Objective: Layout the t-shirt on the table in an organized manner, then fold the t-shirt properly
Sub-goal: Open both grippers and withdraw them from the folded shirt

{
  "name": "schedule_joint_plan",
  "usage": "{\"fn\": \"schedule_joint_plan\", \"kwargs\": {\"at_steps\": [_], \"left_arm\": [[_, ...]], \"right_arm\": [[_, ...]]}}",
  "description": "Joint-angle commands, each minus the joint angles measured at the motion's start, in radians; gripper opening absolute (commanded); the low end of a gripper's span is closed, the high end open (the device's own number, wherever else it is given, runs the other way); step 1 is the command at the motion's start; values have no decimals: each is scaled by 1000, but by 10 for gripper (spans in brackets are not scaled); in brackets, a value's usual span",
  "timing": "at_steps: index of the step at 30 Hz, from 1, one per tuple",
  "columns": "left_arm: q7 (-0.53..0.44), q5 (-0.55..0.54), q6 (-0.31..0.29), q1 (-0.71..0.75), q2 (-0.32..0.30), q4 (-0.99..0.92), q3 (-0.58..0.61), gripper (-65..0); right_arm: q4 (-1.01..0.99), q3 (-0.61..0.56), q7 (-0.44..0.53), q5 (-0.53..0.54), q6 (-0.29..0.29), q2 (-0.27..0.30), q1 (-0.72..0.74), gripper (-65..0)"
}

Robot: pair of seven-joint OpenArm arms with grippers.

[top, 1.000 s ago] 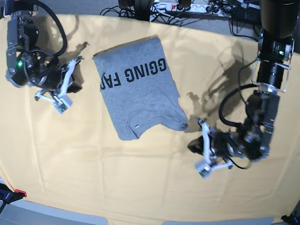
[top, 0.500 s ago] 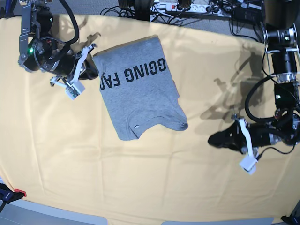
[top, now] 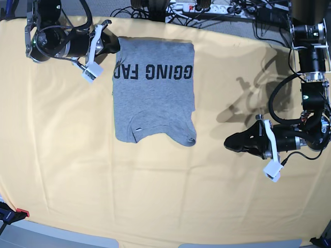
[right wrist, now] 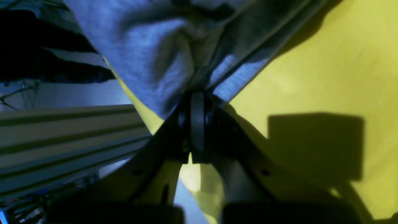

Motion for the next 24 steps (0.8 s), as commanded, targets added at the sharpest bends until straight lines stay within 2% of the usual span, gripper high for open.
{"fn": "schedule_joint_plan", "kwargs": {"at_steps": [1, 11, 16, 18, 20, 24], "left_arm": [[-18, -31, -6, -24, -16, 15, -9, -650], [-18, -46, -6, -24, -16, 15, -10, -650], [-18, -46, -6, -23, -16, 17, -10, -650], [-18, -46, -6, -20, -16, 25, -10, -650], [-18, -46, -6, -1, -17, 49, -10, -650], [-18, -46, 6, 74, -16, 169, -10, -650]], "right_arm": [[18, 6, 10, 25, 8, 9, -6, -650], [61, 15, -5, 32, 8, 9, -2, -650], [130, 117, 81, -5, 8, 9, 53, -650], [160, 187, 87, 45, 8, 9, 64, -650], [175, 260, 80, 142, 8, 8, 61, -650], [182, 396, -1, 309, 8, 8, 37, -650]]}}
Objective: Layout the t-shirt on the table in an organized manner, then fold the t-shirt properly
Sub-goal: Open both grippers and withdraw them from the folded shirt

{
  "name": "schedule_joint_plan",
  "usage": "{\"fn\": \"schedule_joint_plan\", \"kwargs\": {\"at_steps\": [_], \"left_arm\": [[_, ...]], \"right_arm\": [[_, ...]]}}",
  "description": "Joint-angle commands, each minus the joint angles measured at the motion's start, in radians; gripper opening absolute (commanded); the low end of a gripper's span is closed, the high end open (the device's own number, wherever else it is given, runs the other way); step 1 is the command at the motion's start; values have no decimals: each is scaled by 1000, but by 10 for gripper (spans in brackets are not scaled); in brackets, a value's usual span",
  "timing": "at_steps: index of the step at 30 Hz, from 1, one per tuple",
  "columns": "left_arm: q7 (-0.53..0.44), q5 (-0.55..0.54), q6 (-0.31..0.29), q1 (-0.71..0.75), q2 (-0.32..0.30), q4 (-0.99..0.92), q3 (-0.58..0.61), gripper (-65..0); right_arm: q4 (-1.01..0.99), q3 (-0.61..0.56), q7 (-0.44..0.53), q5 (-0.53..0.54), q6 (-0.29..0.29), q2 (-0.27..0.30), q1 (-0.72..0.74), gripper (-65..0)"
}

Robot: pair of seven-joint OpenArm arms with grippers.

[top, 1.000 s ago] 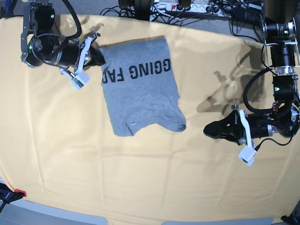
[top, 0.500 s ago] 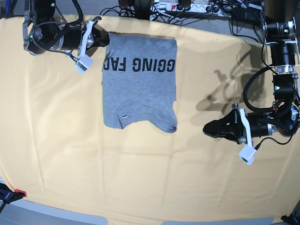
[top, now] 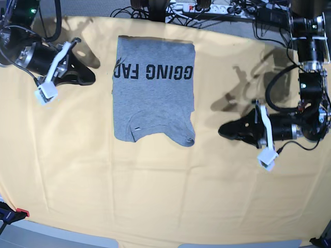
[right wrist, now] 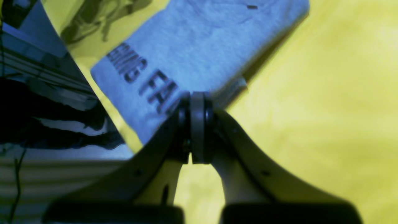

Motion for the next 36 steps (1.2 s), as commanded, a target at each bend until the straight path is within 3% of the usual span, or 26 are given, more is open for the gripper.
{"fn": "schedule_joint_plan", "kwargs": {"at_steps": [1, 2, 7, 15, 22, 28, 30, 32, 36], "left_arm": [[-19, -27, 2, 1, -15, 62, -14, -650], [-19, -27, 2, 29, -15, 108, -19, -650], [-19, -27, 2, 191, -15, 319, -107, -650], [-19, -27, 37, 517, -15, 592, -343, -650], [-19, -27, 67, 907, -14, 752, -487, -650], [-19, -27, 63, 1205, -9, 752, -581, -650], [-19, -27, 24, 1287, -7, 752, -582, -650], [-19, -27, -12, 1352, 6, 752, -582, -650], [-19, 39, -12, 1386, 48, 629, -542, -650]], "right_arm": [[17, 36, 0, 71, 6, 14, 2, -650], [17, 66, -18, 120, 6, 14, 0, -650], [29, 196, -18, 120, 6, 14, -55, -650], [204, 340, -18, 120, 6, 7, -280, -650], [278, 457, -18, 120, 6, -105, -529, -650], [278, 473, -18, 120, 6, -148, -727, -650], [267, 472, -18, 120, 6, -153, -776, -650], [193, 454, -18, 120, 6, -152, -796, -650], [-28, 349, -18, 120, 6, -145, -780, -650]]}}
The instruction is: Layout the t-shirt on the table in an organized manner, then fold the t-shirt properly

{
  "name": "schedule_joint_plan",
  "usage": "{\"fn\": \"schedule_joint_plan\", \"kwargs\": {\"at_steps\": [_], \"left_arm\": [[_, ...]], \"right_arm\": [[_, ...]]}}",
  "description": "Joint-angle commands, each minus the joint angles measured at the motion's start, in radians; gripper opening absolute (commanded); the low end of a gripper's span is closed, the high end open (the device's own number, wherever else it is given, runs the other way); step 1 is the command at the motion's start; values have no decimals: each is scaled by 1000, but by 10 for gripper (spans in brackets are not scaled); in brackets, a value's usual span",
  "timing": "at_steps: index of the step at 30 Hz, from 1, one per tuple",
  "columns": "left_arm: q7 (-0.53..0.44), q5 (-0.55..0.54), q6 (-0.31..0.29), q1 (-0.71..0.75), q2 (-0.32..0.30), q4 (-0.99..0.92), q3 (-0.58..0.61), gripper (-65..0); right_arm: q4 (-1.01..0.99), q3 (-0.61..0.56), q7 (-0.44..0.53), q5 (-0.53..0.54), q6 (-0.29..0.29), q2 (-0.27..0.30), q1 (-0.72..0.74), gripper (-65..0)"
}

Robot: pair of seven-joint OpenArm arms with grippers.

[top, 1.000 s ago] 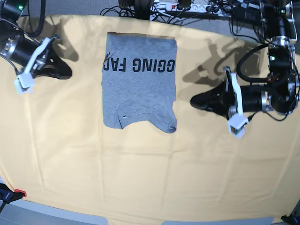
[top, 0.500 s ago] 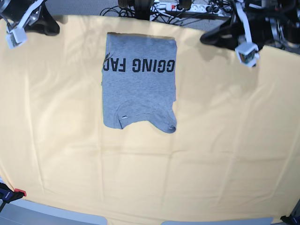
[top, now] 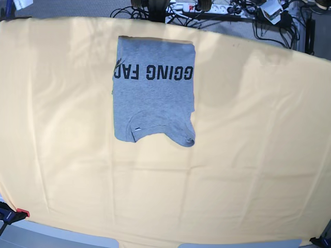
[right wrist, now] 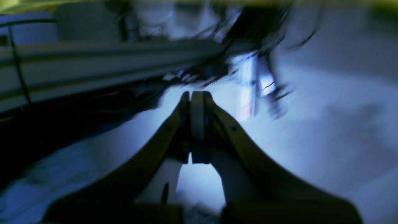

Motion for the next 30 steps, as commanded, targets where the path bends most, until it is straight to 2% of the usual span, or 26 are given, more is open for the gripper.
{"fn": "schedule_joint_plan", "kwargs": {"at_steps": [1, 4, 8, 10, 13, 17, 20, 26, 29, 30], "left_arm": [[8, 10, -4, 3, -3, -43, 20, -650], [8, 67, -4, -44, -3, -230, 125, -650], [8, 115, -4, -148, -2, -482, 266, -650], [-7, 162, -4, -210, -2, -596, 327, -650], [-89, 251, -4, -304, -2, -755, 412, -650], [-212, 394, -4, -413, 12, -940, 518, -650], [-388, 555, -4, -478, 39, -1069, 572, -650], [-846, 949, -4, -605, 99, -1362, 658, -650], [-1051, 1092, -4, -687, 132, -1503, 696, -650], [-1117, 1123, 22, -716, 145, -1542, 707, -650]], "right_arm": [[-42, -27, 5, 16, 5, 11, -2, -650], [-218, -144, 5, 14, 5, 23, 58, -650], [-420, -272, 14, -181, 5, 37, 159, -650], [-504, -327, 82, -288, 5, 43, 216, -650], [-626, -401, 193, -441, 5, 43, 294, -650], [-787, -501, 413, -646, 5, 59, 373, -650], [-902, -576, 594, -800, 5, 68, 425, -650], [-1130, -709, 978, -1136, 5, 69, 536, -650], [-1229, -772, 1118, -1240, -119, 66, 599, -650], [-1255, -793, 1147, -1253, -158, 63, 623, -650]]}}
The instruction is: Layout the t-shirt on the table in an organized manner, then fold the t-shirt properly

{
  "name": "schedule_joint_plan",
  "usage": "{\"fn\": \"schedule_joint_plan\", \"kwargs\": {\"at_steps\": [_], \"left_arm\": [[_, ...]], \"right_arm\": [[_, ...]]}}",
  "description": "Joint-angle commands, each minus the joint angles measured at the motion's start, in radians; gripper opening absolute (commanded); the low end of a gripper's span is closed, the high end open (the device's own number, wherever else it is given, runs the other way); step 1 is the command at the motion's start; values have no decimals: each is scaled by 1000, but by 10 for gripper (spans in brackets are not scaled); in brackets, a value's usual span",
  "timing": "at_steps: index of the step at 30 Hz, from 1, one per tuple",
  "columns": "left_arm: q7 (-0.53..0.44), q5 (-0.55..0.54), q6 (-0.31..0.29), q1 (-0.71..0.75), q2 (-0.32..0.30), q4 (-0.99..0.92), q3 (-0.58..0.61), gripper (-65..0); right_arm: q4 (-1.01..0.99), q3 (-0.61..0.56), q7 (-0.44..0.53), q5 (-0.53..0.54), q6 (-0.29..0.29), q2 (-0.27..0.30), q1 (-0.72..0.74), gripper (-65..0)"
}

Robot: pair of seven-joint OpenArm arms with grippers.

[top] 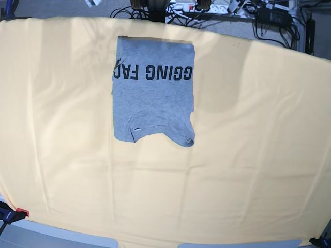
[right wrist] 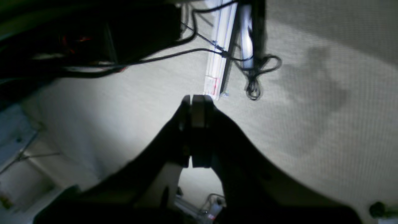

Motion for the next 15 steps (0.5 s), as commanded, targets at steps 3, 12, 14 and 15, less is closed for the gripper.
{"fn": "schedule_joint_plan", "kwargs": {"at_steps": [3, 12, 14, 15], "left_arm": [[-220, 68, 116, -86, 36, -83, 35, -650], [-379, 135, 479, -183, 161, -156, 238, -650], [-410, 100, 504, -180, 166, -156, 281, -650], [-409, 68, 510, -181, 168, -156, 301, -650]], "right_arm": [[-42, -49, 50, -39, -86, -12, 63, -650], [-59, -169, 62, -169, -296, -108, 188, -650], [-59, -181, 73, -194, -305, -121, 188, -650], [-59, -183, 85, -193, -304, -124, 187, -650]]}}
